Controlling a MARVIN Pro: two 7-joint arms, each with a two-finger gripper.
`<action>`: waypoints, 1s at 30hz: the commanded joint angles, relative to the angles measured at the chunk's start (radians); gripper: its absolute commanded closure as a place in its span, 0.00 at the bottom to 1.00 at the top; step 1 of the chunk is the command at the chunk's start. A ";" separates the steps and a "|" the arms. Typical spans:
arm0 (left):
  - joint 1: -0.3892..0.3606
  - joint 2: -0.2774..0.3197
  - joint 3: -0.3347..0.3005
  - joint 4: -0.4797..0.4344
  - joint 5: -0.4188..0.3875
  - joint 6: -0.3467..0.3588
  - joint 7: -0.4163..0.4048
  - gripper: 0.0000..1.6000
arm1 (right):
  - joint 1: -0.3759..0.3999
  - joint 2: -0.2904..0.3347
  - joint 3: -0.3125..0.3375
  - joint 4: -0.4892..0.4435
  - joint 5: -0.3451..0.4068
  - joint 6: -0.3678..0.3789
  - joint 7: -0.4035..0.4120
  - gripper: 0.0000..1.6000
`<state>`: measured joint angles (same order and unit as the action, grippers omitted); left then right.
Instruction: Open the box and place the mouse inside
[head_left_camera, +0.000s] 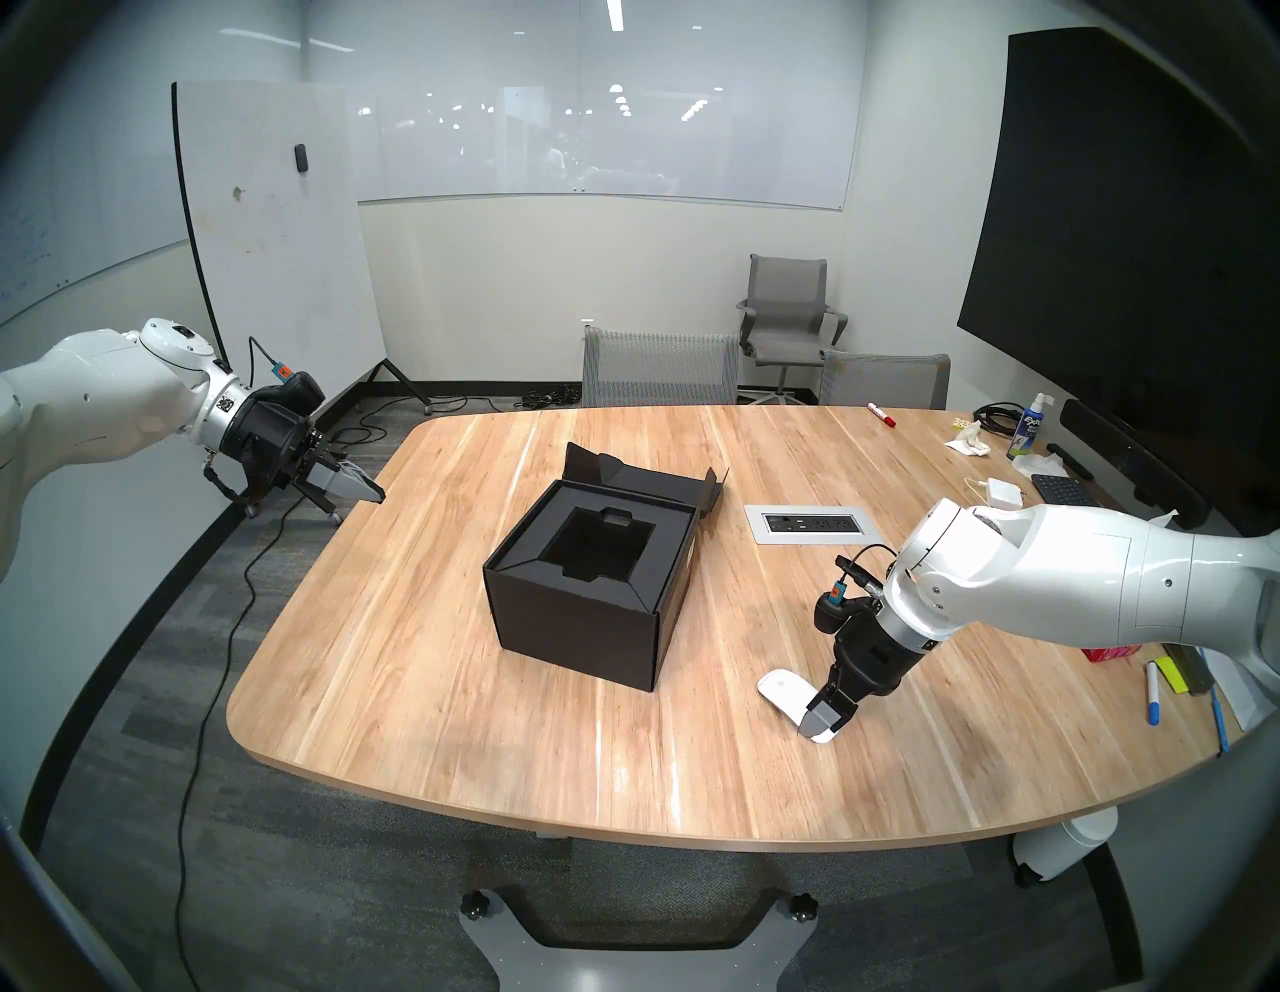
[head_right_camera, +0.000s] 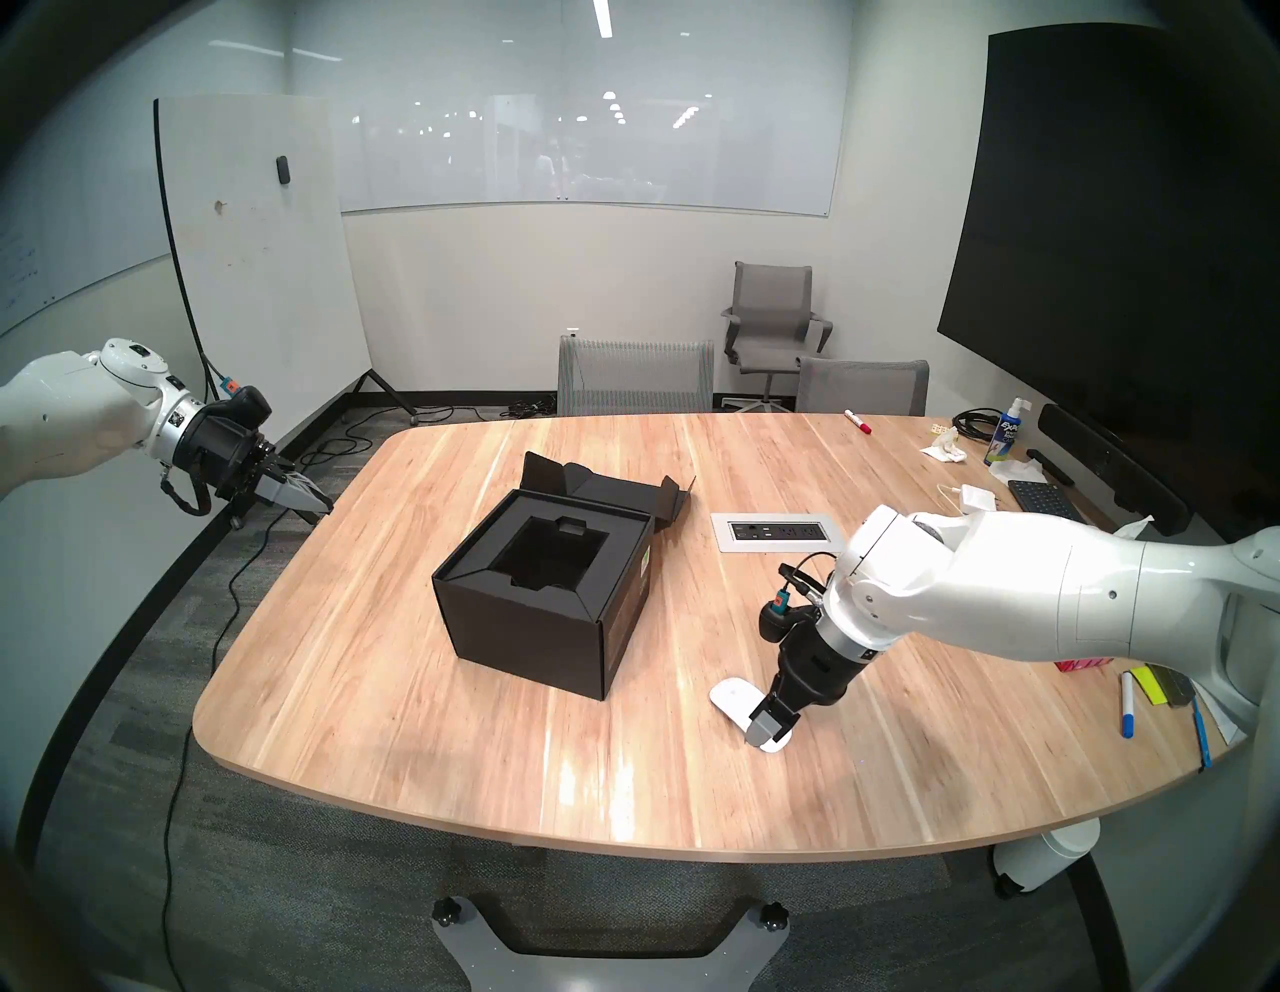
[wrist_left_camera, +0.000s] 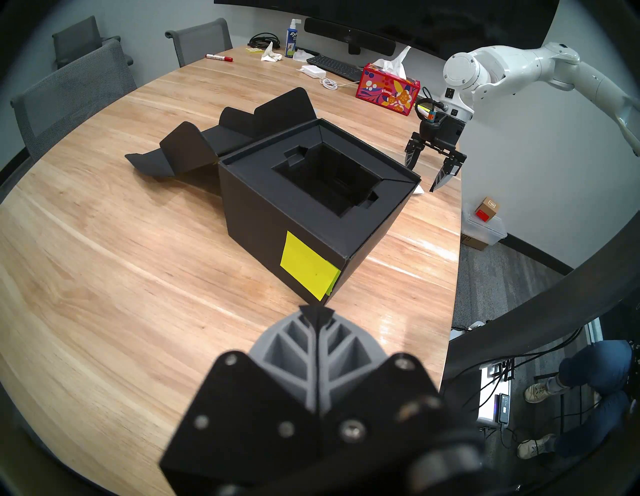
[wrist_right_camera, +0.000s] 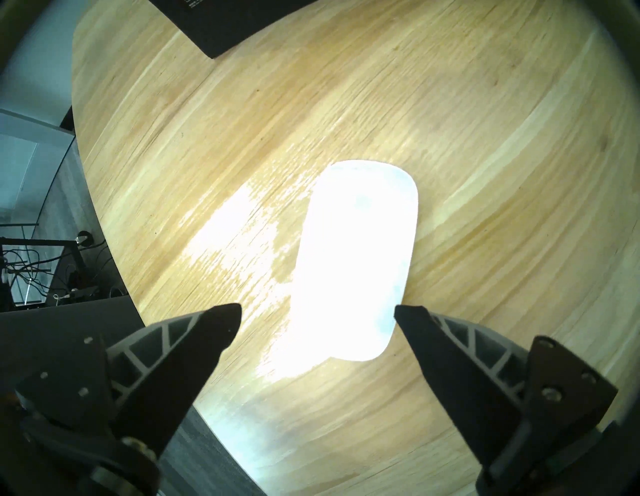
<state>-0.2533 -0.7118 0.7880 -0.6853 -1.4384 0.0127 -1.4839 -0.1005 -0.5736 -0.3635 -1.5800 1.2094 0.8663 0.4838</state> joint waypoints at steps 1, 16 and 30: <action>-0.022 -0.002 -0.002 -0.001 -0.009 -0.001 0.000 1.00 | 0.039 0.014 0.017 -0.015 -0.003 0.031 -0.008 0.00; -0.023 -0.003 0.002 -0.001 -0.012 -0.003 0.000 1.00 | 0.026 0.034 0.053 -0.030 0.033 0.020 -0.043 0.00; -0.025 -0.004 0.006 -0.002 -0.014 -0.004 0.000 1.00 | 0.022 0.040 0.056 -0.039 0.057 0.013 -0.072 0.00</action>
<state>-0.2560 -0.7138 0.7964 -0.6853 -1.4439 0.0101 -1.4839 -0.0880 -0.5394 -0.3222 -1.6184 1.2545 0.8812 0.4161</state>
